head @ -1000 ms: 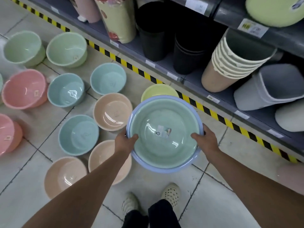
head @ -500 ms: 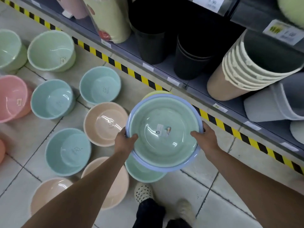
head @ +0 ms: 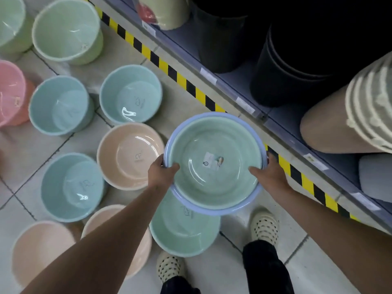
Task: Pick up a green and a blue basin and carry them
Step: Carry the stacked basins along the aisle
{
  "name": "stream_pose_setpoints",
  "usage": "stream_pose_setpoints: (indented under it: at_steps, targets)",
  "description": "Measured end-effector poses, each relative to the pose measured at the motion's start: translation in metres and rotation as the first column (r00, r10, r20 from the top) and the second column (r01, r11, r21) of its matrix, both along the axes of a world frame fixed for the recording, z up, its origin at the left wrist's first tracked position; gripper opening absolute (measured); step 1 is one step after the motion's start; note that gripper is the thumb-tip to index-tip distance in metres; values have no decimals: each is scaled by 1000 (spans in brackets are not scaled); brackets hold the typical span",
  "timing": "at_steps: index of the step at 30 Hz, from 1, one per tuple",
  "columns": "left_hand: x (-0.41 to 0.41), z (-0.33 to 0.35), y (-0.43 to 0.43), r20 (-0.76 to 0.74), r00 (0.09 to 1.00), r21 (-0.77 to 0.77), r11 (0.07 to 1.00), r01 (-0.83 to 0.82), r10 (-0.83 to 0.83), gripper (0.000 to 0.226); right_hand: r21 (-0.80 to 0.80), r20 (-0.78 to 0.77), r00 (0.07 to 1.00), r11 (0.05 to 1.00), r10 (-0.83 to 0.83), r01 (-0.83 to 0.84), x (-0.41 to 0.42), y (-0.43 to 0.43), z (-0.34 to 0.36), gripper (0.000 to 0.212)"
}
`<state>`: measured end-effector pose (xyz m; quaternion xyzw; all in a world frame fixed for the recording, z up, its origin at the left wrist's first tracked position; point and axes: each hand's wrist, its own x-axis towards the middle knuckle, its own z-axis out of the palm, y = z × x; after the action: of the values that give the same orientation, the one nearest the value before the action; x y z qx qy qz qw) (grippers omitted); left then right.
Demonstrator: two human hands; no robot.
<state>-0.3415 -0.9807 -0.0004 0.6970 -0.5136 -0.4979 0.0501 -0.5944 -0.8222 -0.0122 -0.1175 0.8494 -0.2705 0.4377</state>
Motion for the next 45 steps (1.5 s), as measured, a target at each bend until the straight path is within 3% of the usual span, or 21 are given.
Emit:
stream_pose_setpoints:
  at_steps: [2, 5, 20, 23, 32, 39, 45]
  targets:
    - [-8, -21, -3, 9, 999, 9, 999, -41, 41, 42, 24, -31, 997, 998, 66, -65, -14, -12, -16, 51]
    - [-23, -49, -10, 13, 997, 30, 996, -82, 82, 42, 7, -11, 996, 996, 92, -92, -34, -31, -42, 44]
    - [-52, -161, -4, -10, 985, 11, 985, -171, 171, 28, 63, -34, 987, 986, 157, -155, -62, -37, -152, 56]
    - [-49, -176, -2, -6, 984, 18, 984, -178, 178, 30, 51, 19, 987, 986, 160, -161, -61, -33, -169, 60]
    - [-42, -206, 0, -54, 982, 33, 983, -178, 180, 22, -60, 56, 996, 996, 64, -61, -57, -22, -196, 60]
    - [-45, -201, -1, -127, 927, 262, 914, -311, 352, 17, -4, 79, 977, 980, -196, 197, -48, -14, -202, 36]
    - [-53, -170, 4, -186, 899, 328, 888, -323, 396, 6, -67, 52, 975, 974, -214, 218, -59, -13, -157, 30]
